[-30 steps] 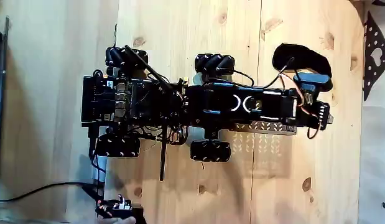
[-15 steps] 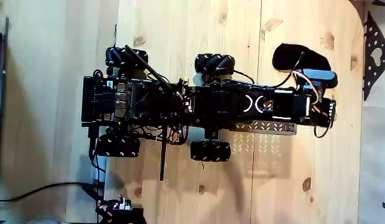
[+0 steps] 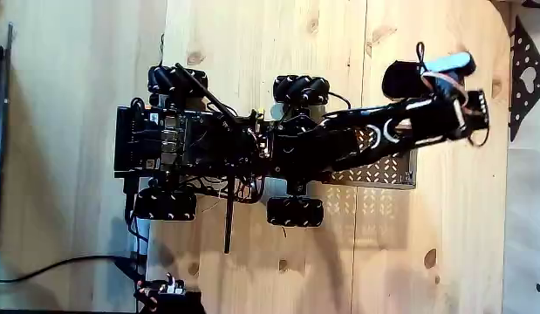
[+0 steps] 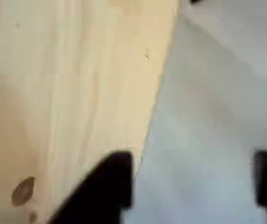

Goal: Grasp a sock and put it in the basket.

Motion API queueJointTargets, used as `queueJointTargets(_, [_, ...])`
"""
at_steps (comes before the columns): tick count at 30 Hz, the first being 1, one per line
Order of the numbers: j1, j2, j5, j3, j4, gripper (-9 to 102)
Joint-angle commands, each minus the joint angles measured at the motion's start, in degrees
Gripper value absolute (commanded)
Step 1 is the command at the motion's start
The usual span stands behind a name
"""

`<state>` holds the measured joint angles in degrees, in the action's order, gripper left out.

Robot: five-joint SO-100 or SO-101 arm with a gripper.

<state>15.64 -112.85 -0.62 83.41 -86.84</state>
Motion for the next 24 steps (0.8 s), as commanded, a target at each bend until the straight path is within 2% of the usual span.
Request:
queueJointTargets(1, [2.6,2.9,-1.3,-2.4,2.5,18])
queueJointTargets(7, [6.5,10.5,-7.1,-2.4,10.2,23])
queueJointTargets(13, [8.0,18.7,-6.8,-2.4,16.4,30])
queueJointTargets(17, [7.3,21.2,-2.4,-3.8,14.6,36])
queueJointTargets(21, [6.8,25.8,1.2,-12.6,3.6,39])
queueJointTargets(24, [6.2,25.9,3.3,-13.9,0.8,39])
